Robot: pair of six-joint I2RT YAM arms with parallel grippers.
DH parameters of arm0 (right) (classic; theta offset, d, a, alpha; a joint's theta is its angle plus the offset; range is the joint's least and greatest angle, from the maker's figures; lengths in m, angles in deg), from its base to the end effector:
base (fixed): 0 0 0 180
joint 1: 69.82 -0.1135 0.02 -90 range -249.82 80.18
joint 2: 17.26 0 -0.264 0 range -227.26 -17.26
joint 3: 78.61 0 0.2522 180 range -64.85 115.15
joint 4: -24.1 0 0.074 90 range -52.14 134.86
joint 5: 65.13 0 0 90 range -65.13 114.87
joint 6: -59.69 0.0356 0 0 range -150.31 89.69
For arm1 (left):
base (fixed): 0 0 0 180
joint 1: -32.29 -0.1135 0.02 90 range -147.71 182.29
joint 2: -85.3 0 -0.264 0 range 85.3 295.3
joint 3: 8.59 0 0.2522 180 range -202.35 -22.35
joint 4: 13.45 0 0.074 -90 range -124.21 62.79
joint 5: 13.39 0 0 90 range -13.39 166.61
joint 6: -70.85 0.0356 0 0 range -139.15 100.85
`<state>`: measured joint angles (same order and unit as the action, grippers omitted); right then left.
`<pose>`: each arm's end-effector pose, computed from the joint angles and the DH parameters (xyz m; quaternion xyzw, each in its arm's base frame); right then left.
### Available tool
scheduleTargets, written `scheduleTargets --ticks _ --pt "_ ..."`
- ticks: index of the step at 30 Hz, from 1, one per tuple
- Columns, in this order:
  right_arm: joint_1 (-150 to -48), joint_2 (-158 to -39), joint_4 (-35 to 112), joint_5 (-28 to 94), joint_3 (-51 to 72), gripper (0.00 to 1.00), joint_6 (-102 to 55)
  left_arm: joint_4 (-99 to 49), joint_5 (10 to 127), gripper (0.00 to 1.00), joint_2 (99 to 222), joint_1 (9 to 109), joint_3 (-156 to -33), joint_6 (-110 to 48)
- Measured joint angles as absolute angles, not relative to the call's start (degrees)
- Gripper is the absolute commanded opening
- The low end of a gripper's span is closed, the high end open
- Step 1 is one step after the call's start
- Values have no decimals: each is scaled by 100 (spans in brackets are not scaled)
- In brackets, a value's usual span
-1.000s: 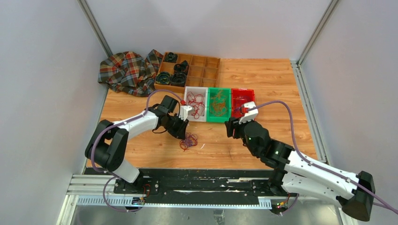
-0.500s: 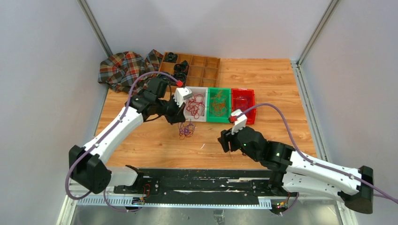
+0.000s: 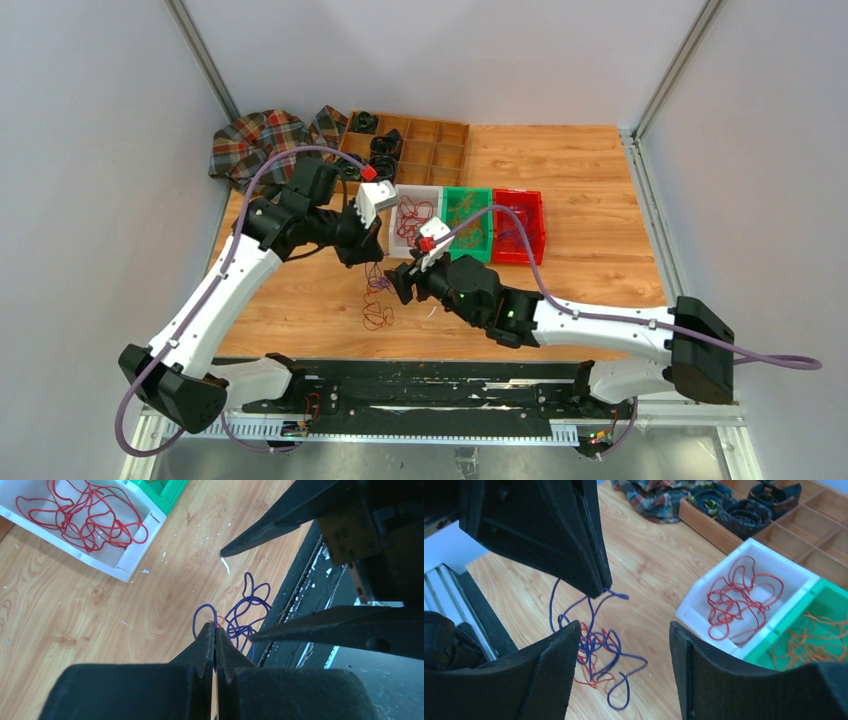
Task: Untangle the cables
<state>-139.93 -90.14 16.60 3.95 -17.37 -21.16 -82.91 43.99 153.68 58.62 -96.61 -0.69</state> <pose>0.1127 0.2743 0.3072 -0.2587 0.6832 0.3248 0.6006 0.1952 -0.1180 0.3642 0.4326 0.7966 -0.2857 0.3108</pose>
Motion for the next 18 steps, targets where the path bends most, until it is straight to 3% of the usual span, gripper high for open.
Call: scheduleTargets --ticks 18 --pt "-14028 -9993 -574 340 -1719 58 -2383 -8816 3870 0 15281 5862 -10467 -231"
